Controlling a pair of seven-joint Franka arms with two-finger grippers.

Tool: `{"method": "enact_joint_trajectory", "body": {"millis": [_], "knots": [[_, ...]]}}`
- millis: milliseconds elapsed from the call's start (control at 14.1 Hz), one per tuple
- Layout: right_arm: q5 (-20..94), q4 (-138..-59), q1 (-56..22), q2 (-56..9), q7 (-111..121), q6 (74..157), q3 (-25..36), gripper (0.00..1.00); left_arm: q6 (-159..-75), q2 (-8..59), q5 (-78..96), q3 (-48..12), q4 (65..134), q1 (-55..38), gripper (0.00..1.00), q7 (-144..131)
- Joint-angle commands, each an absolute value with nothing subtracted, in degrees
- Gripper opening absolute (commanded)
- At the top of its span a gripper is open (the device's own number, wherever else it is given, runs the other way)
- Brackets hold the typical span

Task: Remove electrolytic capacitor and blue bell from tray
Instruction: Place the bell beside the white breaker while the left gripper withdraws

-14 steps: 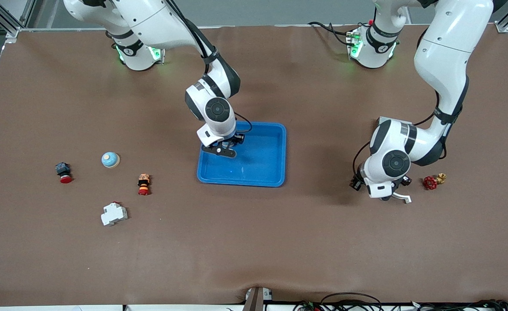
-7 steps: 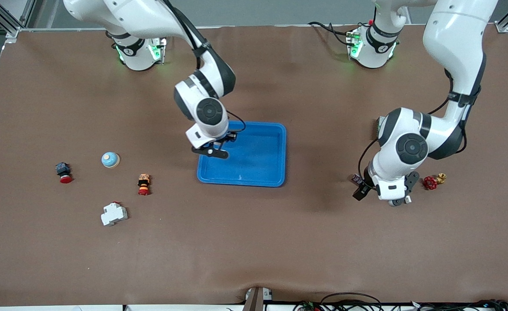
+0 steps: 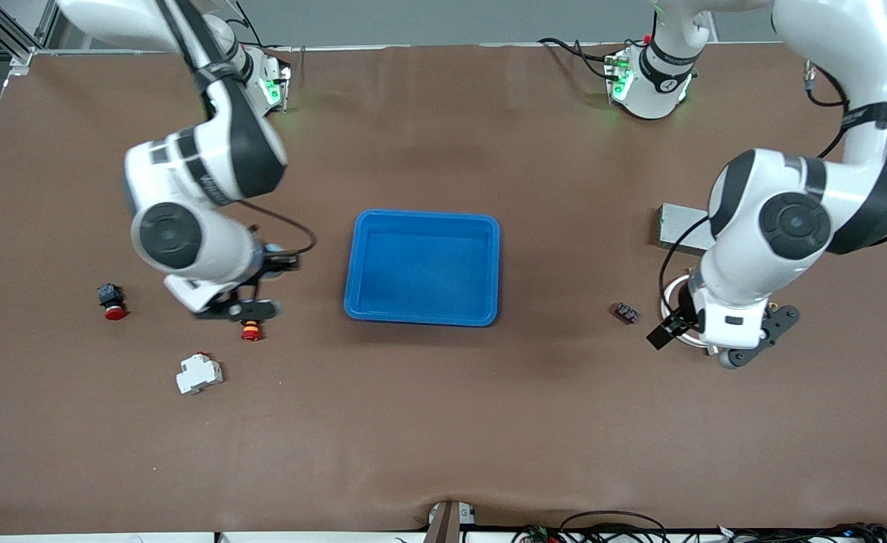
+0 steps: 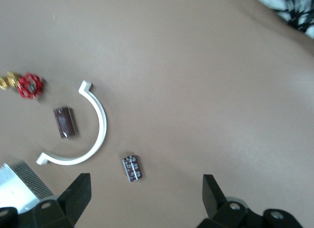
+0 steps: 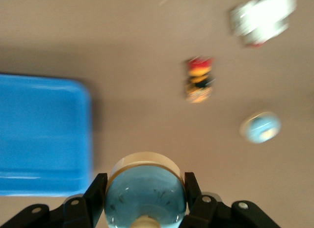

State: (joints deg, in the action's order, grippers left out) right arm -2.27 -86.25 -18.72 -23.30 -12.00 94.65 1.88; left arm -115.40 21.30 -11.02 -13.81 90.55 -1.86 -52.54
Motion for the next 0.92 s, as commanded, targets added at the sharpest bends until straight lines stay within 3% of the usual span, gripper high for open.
{"method": "enact_joint_trajectory", "body": {"millis": [0,424,637,849], "knots": [[-7.73,-84.29,-12.78,-25.66,-1.36,95.79,0.7,0.0,-112.33,17.94,-12.13,-13.71,90.35,-1.5,1.0,-50.63],[-7.91,-84.38,-1.24,-35.05,21.41,111.85,0.7,0.0,-101.8,15.12,-6.95,-14.15,85.09,0.88,1.0,-45.53],[-8.0,-84.29,3.24,-40.76,33.18,120.65,0.7,0.0,-100.46,13.28,-5.63,-14.33,83.94,1.66,1.0,-42.1],[-8.09,-84.38,5.09,-43.67,36.65,122.34,0.7,0.0,-98.62,10.39,-2.82,-13.72,84.46,3.25,1.0,-36.59]]}}
